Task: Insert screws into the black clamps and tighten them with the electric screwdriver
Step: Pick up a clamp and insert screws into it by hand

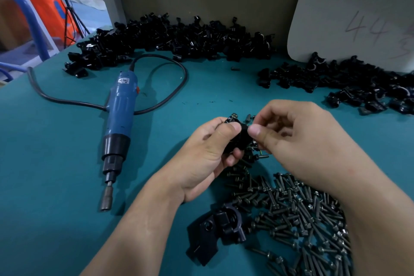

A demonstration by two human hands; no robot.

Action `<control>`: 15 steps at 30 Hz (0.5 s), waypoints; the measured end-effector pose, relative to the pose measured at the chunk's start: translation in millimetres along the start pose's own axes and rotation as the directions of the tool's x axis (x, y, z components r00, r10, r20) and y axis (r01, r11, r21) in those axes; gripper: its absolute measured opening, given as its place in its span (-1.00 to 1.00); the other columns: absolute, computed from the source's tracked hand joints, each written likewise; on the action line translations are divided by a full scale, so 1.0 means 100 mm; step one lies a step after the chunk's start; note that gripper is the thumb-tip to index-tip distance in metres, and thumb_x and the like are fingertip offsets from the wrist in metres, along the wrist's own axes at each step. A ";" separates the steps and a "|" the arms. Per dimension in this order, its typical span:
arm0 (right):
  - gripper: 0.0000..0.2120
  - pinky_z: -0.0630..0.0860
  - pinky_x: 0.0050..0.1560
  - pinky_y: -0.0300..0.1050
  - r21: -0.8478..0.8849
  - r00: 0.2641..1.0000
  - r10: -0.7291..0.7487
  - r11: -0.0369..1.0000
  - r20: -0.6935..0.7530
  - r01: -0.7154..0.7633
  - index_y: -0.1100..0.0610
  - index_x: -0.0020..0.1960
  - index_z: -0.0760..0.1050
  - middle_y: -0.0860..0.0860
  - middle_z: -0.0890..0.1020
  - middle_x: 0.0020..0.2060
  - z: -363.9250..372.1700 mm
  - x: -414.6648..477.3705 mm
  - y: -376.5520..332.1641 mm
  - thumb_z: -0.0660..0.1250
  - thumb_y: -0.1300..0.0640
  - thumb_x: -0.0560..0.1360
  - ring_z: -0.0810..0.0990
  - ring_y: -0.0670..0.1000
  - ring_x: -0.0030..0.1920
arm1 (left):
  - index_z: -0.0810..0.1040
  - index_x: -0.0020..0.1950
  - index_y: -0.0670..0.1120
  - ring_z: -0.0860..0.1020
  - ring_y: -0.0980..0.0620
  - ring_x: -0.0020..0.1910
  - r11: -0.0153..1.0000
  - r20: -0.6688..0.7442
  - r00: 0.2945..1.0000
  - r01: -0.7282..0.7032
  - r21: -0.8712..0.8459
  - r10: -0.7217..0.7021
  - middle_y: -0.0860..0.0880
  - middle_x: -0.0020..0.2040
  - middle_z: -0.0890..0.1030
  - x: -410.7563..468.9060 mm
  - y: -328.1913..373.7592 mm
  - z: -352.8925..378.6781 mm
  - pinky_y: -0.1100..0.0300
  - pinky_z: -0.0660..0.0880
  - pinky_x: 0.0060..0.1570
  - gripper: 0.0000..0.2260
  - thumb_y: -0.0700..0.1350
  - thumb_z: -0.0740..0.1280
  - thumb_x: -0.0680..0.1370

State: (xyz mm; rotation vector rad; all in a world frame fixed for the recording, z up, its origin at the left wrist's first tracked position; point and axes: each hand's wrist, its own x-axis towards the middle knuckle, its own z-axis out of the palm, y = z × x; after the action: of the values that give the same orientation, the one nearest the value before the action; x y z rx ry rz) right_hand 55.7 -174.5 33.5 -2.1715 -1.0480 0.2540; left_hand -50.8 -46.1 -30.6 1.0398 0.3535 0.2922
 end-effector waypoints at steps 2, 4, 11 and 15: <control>-0.84 0.48 -0.28 -0.21 -0.063 1.000 0.004 0.998 0.013 -0.003 -0.10 -0.20 0.53 -0.24 0.60 -0.30 0.01 0.00 -0.01 0.41 -0.08 0.53 0.55 -0.18 -0.30 | 0.48 0.13 -0.14 0.50 0.16 -0.30 1.000 -0.001 1.000 -0.007 0.011 0.007 0.04 -0.16 0.59 0.00 0.00 0.02 0.33 0.42 -0.27 -0.91 -0.14 0.26 0.68; -0.81 0.36 -0.41 -0.28 -0.109 0.999 0.019 0.994 0.036 -0.014 -0.08 -0.19 0.48 -0.22 0.57 -0.35 0.04 0.01 -0.02 0.34 -0.13 0.55 0.50 -0.17 -0.36 | 0.50 0.18 -0.14 0.53 0.14 -0.18 0.999 0.002 1.000 -0.008 0.032 0.008 -0.02 -0.06 0.59 -0.01 0.00 0.03 0.28 0.45 -0.13 -0.88 -0.14 0.26 0.68; -0.68 0.47 -0.35 -0.10 -0.124 0.989 0.072 0.991 0.132 -0.055 -0.16 -0.15 0.46 -0.11 0.57 -0.41 0.00 -0.01 -0.02 0.12 -0.36 0.51 0.53 -0.14 -0.41 | 0.48 0.17 -0.16 0.46 0.14 -0.27 0.999 0.022 0.999 -0.028 0.037 0.027 -0.01 -0.10 0.55 -0.01 0.00 0.02 0.34 0.39 -0.32 -0.89 -0.16 0.25 0.69; -0.81 0.48 -0.32 -0.07 -0.168 0.987 0.044 0.986 0.156 -0.017 -0.16 -0.13 0.45 -0.09 0.58 -0.37 -0.03 -0.01 0.00 0.21 -0.17 0.61 0.52 -0.12 -0.38 | 0.51 0.11 -0.12 0.50 0.17 -0.32 0.999 0.031 0.999 -0.013 0.050 0.012 0.07 -0.14 0.60 0.00 -0.02 0.00 0.37 0.43 -0.33 -0.93 -0.15 0.28 0.68</control>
State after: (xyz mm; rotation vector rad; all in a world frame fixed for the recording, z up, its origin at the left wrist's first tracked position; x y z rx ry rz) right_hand 55.8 -176.9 35.4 -2.3495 -1.1609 0.3708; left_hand -51.2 -47.0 -32.4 1.0950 0.3281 0.2792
